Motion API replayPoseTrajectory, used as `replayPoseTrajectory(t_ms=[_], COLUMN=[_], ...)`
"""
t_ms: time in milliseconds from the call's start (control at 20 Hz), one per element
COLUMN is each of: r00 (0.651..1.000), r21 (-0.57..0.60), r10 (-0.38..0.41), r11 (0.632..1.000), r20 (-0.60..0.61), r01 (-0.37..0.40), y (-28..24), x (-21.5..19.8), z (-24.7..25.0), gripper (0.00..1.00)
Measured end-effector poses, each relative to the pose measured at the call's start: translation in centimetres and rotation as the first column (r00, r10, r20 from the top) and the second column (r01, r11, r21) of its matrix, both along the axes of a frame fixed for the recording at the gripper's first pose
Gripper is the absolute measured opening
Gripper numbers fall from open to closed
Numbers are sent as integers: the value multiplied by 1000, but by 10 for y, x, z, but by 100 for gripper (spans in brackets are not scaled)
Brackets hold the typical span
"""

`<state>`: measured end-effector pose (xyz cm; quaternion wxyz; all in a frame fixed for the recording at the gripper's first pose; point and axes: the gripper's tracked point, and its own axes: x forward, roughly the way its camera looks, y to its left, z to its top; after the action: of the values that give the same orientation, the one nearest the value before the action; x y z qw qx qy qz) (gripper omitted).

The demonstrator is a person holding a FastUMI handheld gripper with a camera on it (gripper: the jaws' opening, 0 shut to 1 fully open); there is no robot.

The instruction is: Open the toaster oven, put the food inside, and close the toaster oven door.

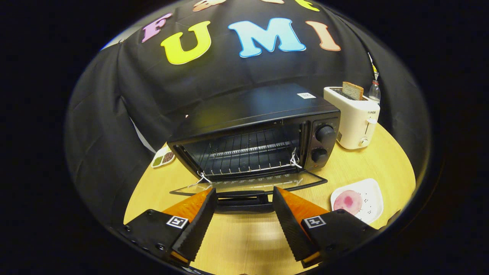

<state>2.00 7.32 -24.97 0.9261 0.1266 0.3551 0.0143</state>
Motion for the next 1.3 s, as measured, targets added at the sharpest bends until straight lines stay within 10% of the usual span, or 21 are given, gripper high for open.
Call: replayPoseTrajectory(t_ms=[300, 850, 1300], r00=[971, 979, 971], r21=[46, -159, -184], r10=[15, 84, -45], r11=[999, 981, 983], r20=[-237, -184, -237], r01=[-5, -114, 0], y=[0, -91, -213], x=[-42, -86, -91], z=[-65, -28, -13], gripper=[96, 98, 98])
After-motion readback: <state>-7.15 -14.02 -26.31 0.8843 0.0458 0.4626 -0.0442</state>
